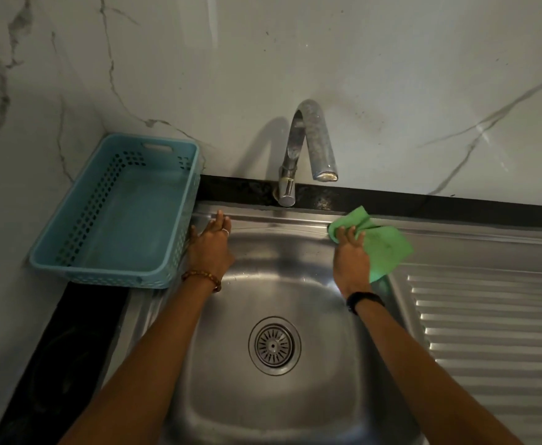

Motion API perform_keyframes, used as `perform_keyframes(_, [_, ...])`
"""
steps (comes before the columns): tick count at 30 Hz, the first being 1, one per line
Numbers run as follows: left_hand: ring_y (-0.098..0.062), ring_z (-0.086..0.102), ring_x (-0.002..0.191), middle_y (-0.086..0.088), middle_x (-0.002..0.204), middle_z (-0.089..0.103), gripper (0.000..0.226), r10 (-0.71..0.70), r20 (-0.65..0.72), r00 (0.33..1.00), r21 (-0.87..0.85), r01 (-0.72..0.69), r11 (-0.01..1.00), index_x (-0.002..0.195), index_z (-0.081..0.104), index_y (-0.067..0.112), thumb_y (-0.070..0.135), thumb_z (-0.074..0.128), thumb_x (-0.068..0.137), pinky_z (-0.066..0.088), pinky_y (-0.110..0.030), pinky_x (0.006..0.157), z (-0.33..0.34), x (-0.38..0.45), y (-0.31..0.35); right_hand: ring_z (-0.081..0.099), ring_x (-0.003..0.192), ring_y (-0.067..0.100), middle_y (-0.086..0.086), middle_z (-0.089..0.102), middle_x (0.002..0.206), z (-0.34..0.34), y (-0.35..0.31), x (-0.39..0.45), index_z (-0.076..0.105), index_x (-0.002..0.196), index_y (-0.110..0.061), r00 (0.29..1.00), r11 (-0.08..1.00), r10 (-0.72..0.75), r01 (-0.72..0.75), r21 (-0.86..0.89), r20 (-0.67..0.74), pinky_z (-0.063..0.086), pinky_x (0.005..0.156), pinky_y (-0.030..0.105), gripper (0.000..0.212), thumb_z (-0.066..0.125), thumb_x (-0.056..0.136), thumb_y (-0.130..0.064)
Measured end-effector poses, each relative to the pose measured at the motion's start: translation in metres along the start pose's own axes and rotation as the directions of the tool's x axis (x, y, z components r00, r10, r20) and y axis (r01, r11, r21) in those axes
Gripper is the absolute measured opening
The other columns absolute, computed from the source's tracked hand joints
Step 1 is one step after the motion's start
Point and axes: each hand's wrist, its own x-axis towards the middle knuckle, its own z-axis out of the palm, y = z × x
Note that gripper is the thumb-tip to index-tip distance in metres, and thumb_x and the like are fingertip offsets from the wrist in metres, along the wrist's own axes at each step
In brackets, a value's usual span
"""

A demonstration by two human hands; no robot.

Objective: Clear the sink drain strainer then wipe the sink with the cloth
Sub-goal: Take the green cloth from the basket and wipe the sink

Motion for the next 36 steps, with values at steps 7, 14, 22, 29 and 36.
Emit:
perform_keyframes(7, [-0.016,0.012,0.146,-0.002,0.159,0.003,0.08,-0.029,0.044,0.999,0.018,0.029,0.999,0.149,0.014,0.014,0.011,0.058,0.082,0.01,-0.049,0.117,0.003,0.002,0.002,0.007,0.144,0.037,0.021,0.01,0.156,0.013,-0.039,-0.004,0.009,0.146,-0.003,0.994,0.996,-0.091,0.093,-0.016,0.067,0.032,0.11,0.041,0.062,0.035,0.091,0.007])
perform_keyframes(14, [-0.017,0.013,0.145,-0.002,0.159,0.0,0.071,-0.136,0.062,0.989,0.043,0.134,0.99,0.148,0.018,0.012,0.013,0.053,0.086,0.014,-0.057,0.113,0.002,-0.001,0.021,0.023,0.142,0.03,0.009,0.03,0.153,-0.014,0.021,0.004,0.038,0.14,-0.015,0.956,0.96,-0.281,0.278,0.042,0.09,0.035,0.107,0.039,0.053,0.037,0.092,0.007])
perform_keyframes(22, [-0.021,0.008,0.146,-0.006,0.159,-0.001,0.066,0.086,-0.023,0.996,-0.083,-0.088,0.993,0.147,0.021,0.019,0.011,0.051,0.088,0.017,-0.04,0.118,0.037,-0.036,0.152,0.058,0.108,0.033,0.018,0.064,0.117,-0.068,0.159,0.018,0.063,0.114,-0.002,0.995,0.805,0.044,-0.087,0.587,0.086,0.043,0.093,0.036,0.033,0.038,0.092,0.001])
perform_keyframes(29, [-0.023,0.009,0.146,-0.005,0.158,0.009,0.065,0.156,0.05,0.987,-0.068,-0.152,0.986,0.148,0.017,0.021,0.015,0.049,0.092,0.013,-0.044,0.118,0.045,-0.028,0.254,0.069,0.058,0.021,0.004,0.072,0.067,-0.134,0.25,0.002,0.064,0.084,-0.013,0.876,-0.365,0.055,-0.429,0.826,0.48,0.057,0.059,0.03,0.019,0.05,0.089,-0.025])
perform_keyframes(36, [-0.027,0.004,0.146,-0.006,0.159,0.0,0.08,0.116,0.183,0.976,0.102,-0.137,0.985,0.148,0.011,0.025,0.03,0.062,0.086,0.014,-0.05,0.117,0.048,-0.003,0.271,0.063,0.072,0.013,0.005,0.067,0.092,-0.185,0.283,0.012,0.065,0.09,-0.018,0.981,0.058,0.168,-0.111,0.992,0.1,0.048,0.072,0.028,0.021,0.046,0.094,-0.026])
